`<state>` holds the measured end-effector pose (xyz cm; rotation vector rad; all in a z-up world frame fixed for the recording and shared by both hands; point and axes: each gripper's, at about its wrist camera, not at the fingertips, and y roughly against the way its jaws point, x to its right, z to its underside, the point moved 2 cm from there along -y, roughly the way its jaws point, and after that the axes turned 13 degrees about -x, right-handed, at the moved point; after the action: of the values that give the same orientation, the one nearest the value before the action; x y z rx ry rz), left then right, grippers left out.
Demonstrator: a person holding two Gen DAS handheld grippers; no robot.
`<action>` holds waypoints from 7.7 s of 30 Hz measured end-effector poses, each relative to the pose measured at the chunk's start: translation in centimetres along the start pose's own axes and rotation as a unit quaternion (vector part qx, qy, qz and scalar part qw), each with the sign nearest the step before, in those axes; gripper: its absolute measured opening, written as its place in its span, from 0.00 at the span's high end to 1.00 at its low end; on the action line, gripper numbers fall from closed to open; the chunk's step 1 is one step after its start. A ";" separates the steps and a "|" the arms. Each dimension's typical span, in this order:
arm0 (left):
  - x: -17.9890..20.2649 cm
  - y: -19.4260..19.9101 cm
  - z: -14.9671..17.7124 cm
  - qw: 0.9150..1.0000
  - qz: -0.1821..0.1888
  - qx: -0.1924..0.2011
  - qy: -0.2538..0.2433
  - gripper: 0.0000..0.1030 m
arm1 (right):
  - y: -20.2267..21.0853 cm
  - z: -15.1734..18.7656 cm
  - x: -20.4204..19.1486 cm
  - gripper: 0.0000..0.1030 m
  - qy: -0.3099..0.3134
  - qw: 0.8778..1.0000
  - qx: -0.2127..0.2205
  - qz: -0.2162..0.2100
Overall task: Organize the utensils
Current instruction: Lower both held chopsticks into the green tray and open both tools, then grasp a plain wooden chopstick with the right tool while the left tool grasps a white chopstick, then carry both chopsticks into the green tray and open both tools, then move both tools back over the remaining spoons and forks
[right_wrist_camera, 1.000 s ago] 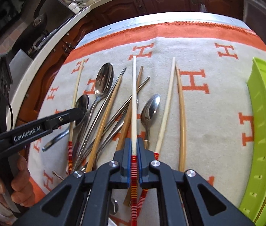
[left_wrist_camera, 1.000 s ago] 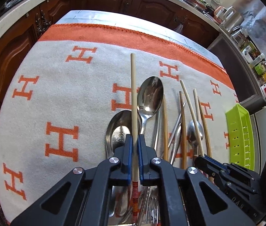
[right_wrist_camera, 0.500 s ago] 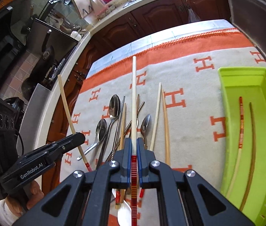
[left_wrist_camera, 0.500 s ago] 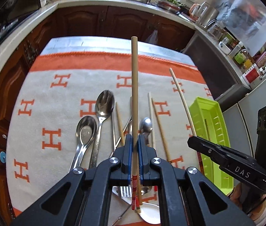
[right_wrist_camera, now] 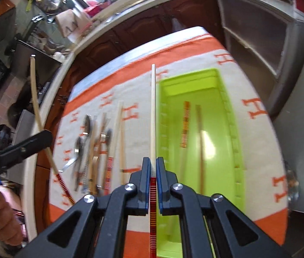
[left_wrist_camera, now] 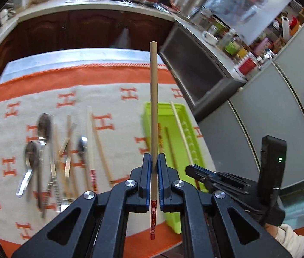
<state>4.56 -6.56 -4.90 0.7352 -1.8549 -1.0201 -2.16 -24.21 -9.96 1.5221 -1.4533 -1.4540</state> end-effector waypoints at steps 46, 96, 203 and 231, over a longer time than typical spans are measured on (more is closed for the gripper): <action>-4.6 -1.0 5.3 0.985 -0.129 0.009 0.113 0.58 | -1.5 0.5 -3.9 0.94 0.078 0.996 -0.038 0.016; -15.4 -3.6 5.0 0.987 -0.086 0.007 0.135 0.57 | -13.9 0.4 -11.9 0.78 0.174 0.970 0.006 0.172; -9.7 0.9 6.4 0.971 -0.169 0.055 0.159 0.51 | -3.0 0.4 -9.4 0.92 0.133 0.991 -0.011 0.006; -26.4 -0.5 5.6 0.977 -0.104 0.019 0.186 0.51 | -10.8 -0.1 -18.9 0.92 0.151 0.987 -0.057 -0.012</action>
<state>11.46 16.23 -17.70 1.0818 -1.4987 -0.9042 4.70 -3.95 -14.08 1.6115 -1.1586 -1.2332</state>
